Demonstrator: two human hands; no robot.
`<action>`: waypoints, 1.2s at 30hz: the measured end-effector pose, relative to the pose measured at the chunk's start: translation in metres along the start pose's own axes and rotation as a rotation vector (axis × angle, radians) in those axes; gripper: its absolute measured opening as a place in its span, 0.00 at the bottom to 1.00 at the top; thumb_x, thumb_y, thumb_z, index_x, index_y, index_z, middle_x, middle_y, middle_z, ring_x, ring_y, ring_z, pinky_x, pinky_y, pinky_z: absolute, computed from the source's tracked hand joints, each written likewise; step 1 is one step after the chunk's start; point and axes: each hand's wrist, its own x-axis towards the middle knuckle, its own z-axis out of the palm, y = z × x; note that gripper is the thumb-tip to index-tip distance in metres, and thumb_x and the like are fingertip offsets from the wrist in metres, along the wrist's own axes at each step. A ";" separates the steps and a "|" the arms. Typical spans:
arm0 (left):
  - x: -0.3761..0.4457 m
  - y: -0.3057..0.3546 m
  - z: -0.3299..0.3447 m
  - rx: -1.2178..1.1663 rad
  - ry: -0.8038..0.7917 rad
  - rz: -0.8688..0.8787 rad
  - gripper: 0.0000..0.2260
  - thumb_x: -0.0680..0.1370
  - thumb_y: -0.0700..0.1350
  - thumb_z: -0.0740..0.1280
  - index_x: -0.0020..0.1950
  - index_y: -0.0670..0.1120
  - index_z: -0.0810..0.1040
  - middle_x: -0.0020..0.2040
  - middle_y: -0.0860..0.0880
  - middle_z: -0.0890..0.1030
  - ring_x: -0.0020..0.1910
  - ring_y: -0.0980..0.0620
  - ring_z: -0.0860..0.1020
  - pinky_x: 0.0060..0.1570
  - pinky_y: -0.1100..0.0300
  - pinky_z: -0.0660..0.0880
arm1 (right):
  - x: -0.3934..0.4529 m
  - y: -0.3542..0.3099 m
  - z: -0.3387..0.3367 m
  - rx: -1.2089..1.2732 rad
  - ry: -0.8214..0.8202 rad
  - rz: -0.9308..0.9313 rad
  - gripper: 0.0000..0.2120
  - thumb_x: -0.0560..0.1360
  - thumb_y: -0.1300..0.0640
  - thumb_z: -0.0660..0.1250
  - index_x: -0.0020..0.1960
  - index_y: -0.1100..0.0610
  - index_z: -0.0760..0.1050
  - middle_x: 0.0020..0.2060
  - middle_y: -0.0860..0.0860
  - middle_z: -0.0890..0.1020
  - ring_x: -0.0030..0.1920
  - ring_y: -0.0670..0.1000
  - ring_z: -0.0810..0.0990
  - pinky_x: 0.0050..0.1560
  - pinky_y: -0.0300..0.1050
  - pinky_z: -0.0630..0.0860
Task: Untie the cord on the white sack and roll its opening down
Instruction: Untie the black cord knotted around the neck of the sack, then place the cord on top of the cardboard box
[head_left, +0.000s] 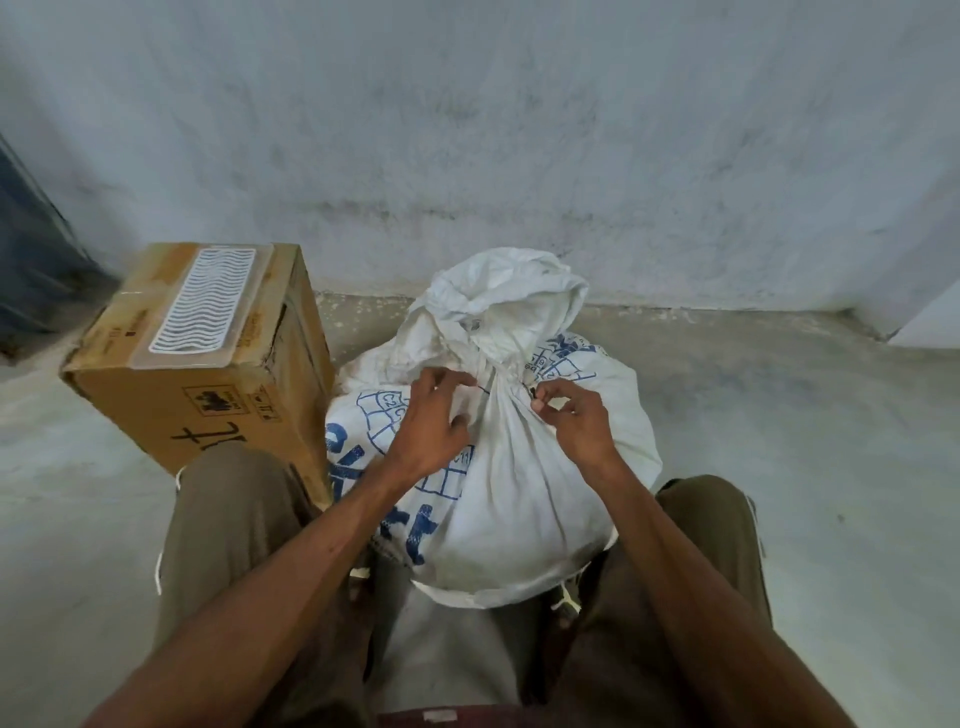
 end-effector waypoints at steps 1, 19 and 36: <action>-0.007 0.004 -0.001 -0.004 -0.028 0.017 0.24 0.73 0.34 0.67 0.68 0.49 0.74 0.64 0.47 0.68 0.69 0.46 0.68 0.70 0.57 0.66 | -0.009 -0.006 -0.002 0.072 -0.013 0.015 0.09 0.73 0.70 0.72 0.42 0.57 0.81 0.40 0.47 0.82 0.44 0.41 0.79 0.47 0.31 0.74; -0.075 0.030 -0.020 -0.100 0.153 0.104 0.02 0.77 0.45 0.71 0.47 0.52 0.83 0.46 0.57 0.83 0.49 0.59 0.76 0.55 0.67 0.67 | -0.062 -0.070 0.012 0.528 -0.083 0.206 0.04 0.76 0.65 0.71 0.46 0.56 0.80 0.38 0.49 0.80 0.34 0.49 0.71 0.32 0.44 0.64; -0.016 -0.024 -0.191 0.068 0.292 -0.203 0.05 0.79 0.41 0.70 0.53 0.46 0.84 0.46 0.53 0.84 0.42 0.59 0.81 0.43 0.69 0.74 | 0.060 -0.170 0.202 0.310 -0.272 0.194 0.03 0.74 0.68 0.72 0.48 0.67 0.82 0.30 0.55 0.79 0.27 0.50 0.73 0.27 0.41 0.71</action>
